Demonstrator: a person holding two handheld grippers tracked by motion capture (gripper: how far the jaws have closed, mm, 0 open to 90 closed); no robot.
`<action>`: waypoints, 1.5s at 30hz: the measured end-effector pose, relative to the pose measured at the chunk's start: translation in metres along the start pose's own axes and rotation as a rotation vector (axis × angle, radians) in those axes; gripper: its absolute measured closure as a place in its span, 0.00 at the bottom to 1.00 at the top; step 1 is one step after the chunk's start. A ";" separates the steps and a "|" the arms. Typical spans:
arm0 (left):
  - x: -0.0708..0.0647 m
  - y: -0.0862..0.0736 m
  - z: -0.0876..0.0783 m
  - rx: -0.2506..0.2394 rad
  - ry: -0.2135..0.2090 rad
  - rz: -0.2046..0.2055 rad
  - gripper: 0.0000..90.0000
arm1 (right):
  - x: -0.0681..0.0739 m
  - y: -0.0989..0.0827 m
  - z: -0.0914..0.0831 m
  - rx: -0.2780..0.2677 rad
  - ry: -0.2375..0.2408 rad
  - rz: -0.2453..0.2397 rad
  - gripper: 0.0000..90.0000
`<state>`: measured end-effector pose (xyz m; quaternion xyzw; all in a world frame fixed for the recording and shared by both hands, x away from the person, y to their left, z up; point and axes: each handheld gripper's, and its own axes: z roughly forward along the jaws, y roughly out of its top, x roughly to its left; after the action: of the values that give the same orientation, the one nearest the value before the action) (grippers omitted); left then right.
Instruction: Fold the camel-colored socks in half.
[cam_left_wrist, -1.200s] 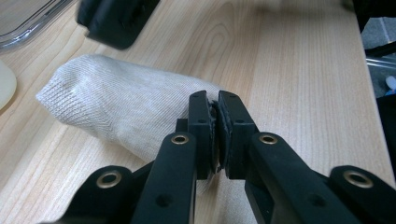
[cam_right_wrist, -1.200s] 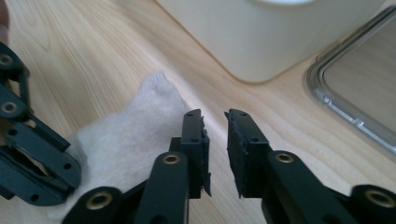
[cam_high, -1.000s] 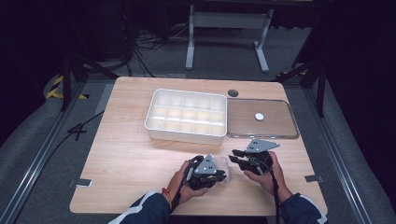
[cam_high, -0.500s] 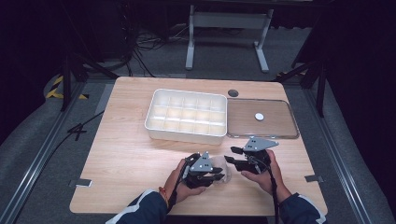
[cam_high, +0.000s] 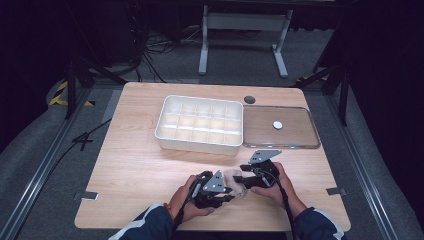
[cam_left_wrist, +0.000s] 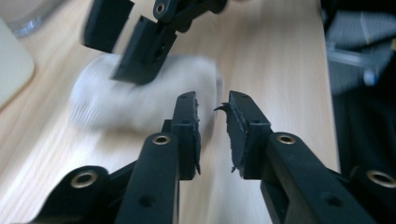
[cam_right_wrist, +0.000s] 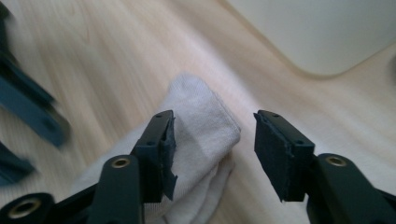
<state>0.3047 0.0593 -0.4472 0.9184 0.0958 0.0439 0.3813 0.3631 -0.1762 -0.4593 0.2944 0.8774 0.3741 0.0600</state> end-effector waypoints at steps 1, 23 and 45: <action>0.000 -0.015 -0.020 0.035 0.009 0.000 0.74 | -0.004 -0.002 0.001 0.000 0.024 0.012 0.53; 0.041 -0.119 -0.077 0.013 0.155 -0.308 0.37 | 0.003 0.003 -0.003 0.083 0.078 -0.011 0.37; 0.040 -0.120 -0.074 0.021 0.205 -0.244 0.33 | 0.010 -0.003 0.003 0.139 0.362 -0.026 0.80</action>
<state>0.3150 0.2019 -0.4803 0.8946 0.2456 0.0896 0.3626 0.3547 -0.1699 -0.4623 0.2143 0.9014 0.3586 -0.1141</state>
